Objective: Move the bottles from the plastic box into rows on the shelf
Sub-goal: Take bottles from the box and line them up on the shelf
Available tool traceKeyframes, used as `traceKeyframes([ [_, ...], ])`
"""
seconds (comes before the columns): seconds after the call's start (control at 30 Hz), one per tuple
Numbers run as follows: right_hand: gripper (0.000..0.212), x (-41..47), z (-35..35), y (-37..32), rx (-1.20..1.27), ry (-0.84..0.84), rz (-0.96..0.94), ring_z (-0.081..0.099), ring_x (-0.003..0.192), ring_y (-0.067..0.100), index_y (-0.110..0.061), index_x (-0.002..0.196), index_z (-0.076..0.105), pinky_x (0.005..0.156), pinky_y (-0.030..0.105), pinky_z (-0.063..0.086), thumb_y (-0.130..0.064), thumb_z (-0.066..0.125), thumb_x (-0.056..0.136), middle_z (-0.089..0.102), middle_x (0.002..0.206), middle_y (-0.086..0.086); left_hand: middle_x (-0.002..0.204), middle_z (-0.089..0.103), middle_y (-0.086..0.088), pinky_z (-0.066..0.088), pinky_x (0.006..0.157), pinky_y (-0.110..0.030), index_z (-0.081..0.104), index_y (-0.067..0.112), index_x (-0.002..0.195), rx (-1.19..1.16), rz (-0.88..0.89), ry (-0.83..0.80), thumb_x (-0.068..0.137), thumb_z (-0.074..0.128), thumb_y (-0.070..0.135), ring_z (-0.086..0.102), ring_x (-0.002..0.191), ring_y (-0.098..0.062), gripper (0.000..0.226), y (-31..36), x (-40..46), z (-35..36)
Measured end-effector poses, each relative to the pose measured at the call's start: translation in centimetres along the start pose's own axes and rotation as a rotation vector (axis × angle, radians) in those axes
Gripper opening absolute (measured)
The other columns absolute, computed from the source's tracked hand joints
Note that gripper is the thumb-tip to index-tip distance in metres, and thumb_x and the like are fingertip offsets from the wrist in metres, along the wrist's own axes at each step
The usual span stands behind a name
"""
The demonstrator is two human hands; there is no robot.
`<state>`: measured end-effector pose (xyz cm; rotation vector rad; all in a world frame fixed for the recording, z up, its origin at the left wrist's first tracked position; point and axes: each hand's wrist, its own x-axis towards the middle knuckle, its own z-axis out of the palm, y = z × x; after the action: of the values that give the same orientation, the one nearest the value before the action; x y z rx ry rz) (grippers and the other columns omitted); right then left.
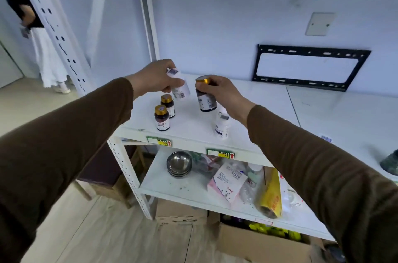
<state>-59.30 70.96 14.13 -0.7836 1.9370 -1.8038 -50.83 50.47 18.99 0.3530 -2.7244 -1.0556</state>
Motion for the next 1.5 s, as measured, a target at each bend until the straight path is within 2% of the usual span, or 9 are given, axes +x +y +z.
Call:
traceKeyframes([
  [0.23, 0.02, 7.6, 3.8, 1.6, 0.007, 0.1, -0.013, 0.068, 0.091, 0.016, -0.016, 0.102, 0.067, 0.083, 0.03, 0.057, -0.015, 0.076, 0.083, 0.071, 0.1, 0.0, 0.087, 0.067, -0.002, 0.046, 0.053, -0.024, 0.052, 0.024, 0.087, 0.086, 0.013, 0.02, 0.08, 0.076, 0.039, 0.062, 0.06, -0.014, 0.029, -6.2, 6.6, -3.1],
  [0.53, 0.032, 15.6, 7.5, 6.9, -0.35, 0.204, 0.099, 0.062, 0.106, 0.026, -0.011, 0.115, 0.06, 0.094, 0.04, 0.052, -0.021, 0.071, 0.086, 0.065, 0.113, 0.01, 0.103, 0.062, -0.007, 0.049, 0.067, -0.033, 0.054, 0.018, 0.106, 0.147, 0.064, -0.041, 0.081, 0.075, 0.04, 0.064, 0.085, -0.026, 0.04, -13.1, 13.0, -3.8],
  [0.6, 0.033, 16.8, 8.0, 7.8, -0.394, 0.19, 0.122, 0.062, 0.103, 0.024, -0.012, 0.115, 0.061, 0.091, 0.036, 0.052, -0.021, 0.072, 0.086, 0.066, 0.111, 0.008, 0.104, 0.062, -0.006, 0.048, 0.07, -0.035, 0.055, 0.017, 0.108, 0.148, 0.068, -0.037, 0.081, 0.075, 0.04, 0.063, 0.088, -0.027, 0.041, -14.0, 14.1, -3.5],
  [0.7, 0.032, 18.1, 8.7, 8.9, -0.427, 0.137, 0.147, 0.06, 0.088, 0.012, -0.013, 0.114, 0.061, 0.072, 0.013, 0.047, -0.018, 0.073, 0.085, 0.064, 0.099, -0.002, 0.104, 0.061, -0.005, 0.048, 0.072, -0.035, 0.055, 0.016, 0.11, 0.144, 0.071, -0.048, 0.08, 0.075, 0.041, 0.063, 0.089, -0.026, 0.044, -15.0, 15.4, -3.0],
  [0.77, 0.033, 18.6, 9.2, 9.4, -0.462, 0.091, 0.162, 0.057, 0.085, 0.006, -0.014, 0.116, 0.059, 0.066, 0.01, 0.043, -0.017, 0.072, 0.086, 0.062, 0.1, -0.003, 0.104, 0.061, -0.005, 0.049, 0.071, -0.034, 0.055, 0.016, 0.111, 0.134, 0.068, -0.058, 0.08, 0.075, 0.04, 0.063, 0.089, -0.026, 0.044, -15.5, 16.0, -2.9],
  [0.97, 0.037, 19.6, 9.9, 9.9, -0.514, -0.046, 0.19, 0.057, 0.104, 0.02, -0.015, 0.123, 0.055, 0.085, 0.026, 0.047, -0.013, 0.068, 0.089, 0.061, 0.12, 0.005, 0.105, 0.062, -0.007, 0.047, 0.065, -0.032, 0.055, 0.016, 0.109, 0.103, 0.042, -0.084, 0.081, 0.075, 0.041, 0.062, 0.092, -0.027, 0.042, -16.1, 17.5, -3.2],
  [1.2, 0.05, 19.2, 9.2, 8.7, -0.589, -0.127, 0.234, 0.051, 0.122, 0.022, -0.015, 0.137, 0.048, 0.104, 0.035, 0.044, -0.013, 0.067, 0.091, 0.053, 0.136, 0.006, 0.115, 0.06, 0.001, 0.054, 0.074, -0.035, 0.057, 0.023, 0.122, 0.076, 0.095, -0.06, 0.081, 0.073, 0.046, 0.063, 0.095, -0.024, 0.05, -14.8, 18.3, -3.8],
  [1.3, 0.047, 18.8, 7.8, 7.1, -0.583, -0.071, 0.186, 0.052, 0.122, 0.02, -0.013, 0.133, 0.052, 0.094, 0.028, 0.044, -0.014, 0.069, 0.089, 0.055, 0.135, 0.005, 0.106, 0.065, -0.003, 0.058, 0.082, -0.043, 0.062, 0.018, 0.109, 0.067, 0.115, -0.04, 0.08, 0.073, 0.049, 0.066, 0.091, -0.024, 0.044, -13.4, 18.8, -4.0],
  [1.5, 0.036, 16.5, 3.3, 4.0, -0.604, 0.115, 0.129, 0.06, 0.11, 0.021, -0.011, 0.124, 0.059, 0.081, 0.026, 0.046, -0.014, 0.067, 0.09, 0.061, 0.127, 0.009, 0.105, 0.063, -0.01, 0.06, 0.078, -0.039, 0.058, 0.012, 0.103, -0.013, 0.12, -0.09, 0.08, 0.075, 0.047, 0.068, 0.093, -0.027, 0.046, -9.4, 19.6, -2.3],
])
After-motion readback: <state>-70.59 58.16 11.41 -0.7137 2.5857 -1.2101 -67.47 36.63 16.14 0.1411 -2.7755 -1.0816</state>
